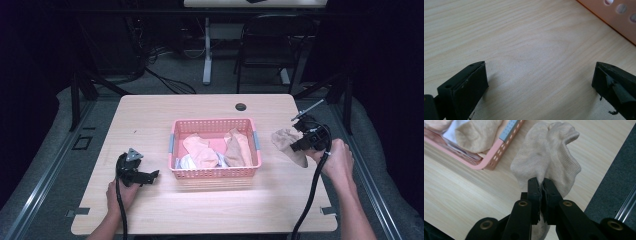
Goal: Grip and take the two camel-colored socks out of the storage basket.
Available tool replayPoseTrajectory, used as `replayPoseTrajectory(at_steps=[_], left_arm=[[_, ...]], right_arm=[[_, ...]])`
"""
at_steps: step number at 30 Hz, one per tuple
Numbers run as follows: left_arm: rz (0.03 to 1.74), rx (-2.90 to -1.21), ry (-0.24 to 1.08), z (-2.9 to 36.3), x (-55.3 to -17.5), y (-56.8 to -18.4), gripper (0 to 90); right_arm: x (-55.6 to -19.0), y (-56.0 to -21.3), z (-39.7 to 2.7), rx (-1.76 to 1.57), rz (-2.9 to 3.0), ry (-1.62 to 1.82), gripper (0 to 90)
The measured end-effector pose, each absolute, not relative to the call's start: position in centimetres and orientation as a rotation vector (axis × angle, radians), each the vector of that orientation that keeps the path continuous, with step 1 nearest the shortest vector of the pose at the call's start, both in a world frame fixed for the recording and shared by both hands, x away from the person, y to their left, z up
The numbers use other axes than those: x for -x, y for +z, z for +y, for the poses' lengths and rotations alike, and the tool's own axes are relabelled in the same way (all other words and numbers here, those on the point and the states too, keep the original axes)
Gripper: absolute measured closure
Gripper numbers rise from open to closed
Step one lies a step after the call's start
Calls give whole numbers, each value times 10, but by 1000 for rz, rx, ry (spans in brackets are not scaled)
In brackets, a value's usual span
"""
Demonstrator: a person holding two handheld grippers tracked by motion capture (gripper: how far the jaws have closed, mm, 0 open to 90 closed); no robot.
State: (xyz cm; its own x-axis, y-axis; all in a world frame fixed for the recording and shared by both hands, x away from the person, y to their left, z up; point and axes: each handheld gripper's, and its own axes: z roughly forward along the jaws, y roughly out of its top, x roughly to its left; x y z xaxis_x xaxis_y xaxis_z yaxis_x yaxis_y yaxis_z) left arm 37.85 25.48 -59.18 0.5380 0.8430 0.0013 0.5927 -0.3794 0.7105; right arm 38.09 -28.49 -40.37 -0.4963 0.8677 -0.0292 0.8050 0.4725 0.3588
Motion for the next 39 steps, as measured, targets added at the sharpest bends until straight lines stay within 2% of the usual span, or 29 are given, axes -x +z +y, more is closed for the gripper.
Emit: replayPoseTrajectory(at_steps=[11,24,39], left_arm=[[1158,-2108,484,255,-378,-592,0],[1157,-2106,485,255,-379,-592,0],[1157,-2107,484,255,-379,-592,0]], right_arm=[[-384,-428,-297,-1507,2507,409,857],[-396,-474,-314,-1636,2528,362,856],[-398,-492,-317,-1673,2562,323,842]])
